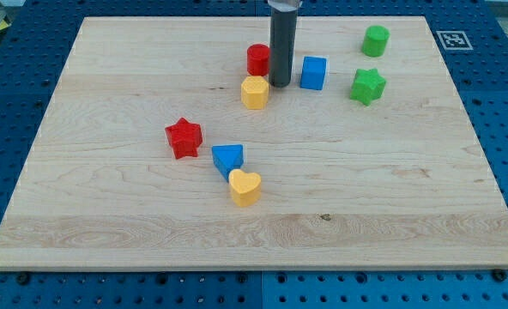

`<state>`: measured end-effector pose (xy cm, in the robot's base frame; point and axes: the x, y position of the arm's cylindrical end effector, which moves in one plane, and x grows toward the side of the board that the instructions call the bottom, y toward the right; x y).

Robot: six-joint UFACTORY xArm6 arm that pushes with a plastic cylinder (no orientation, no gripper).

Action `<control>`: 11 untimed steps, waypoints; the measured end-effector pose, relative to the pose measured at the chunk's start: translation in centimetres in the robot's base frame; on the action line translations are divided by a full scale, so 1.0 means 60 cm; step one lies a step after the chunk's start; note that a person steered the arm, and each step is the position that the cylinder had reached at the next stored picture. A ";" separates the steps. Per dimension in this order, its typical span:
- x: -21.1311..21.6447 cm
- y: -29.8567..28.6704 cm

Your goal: Separate the red circle and yellow hexagon

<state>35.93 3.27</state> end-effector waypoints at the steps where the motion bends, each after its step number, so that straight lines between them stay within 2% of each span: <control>1: 0.027 -0.013; 4: 0.009 -0.067; 6: -0.056 -0.095; 8: -0.070 -0.156; 10: 0.025 -0.193; 11: 0.068 -0.173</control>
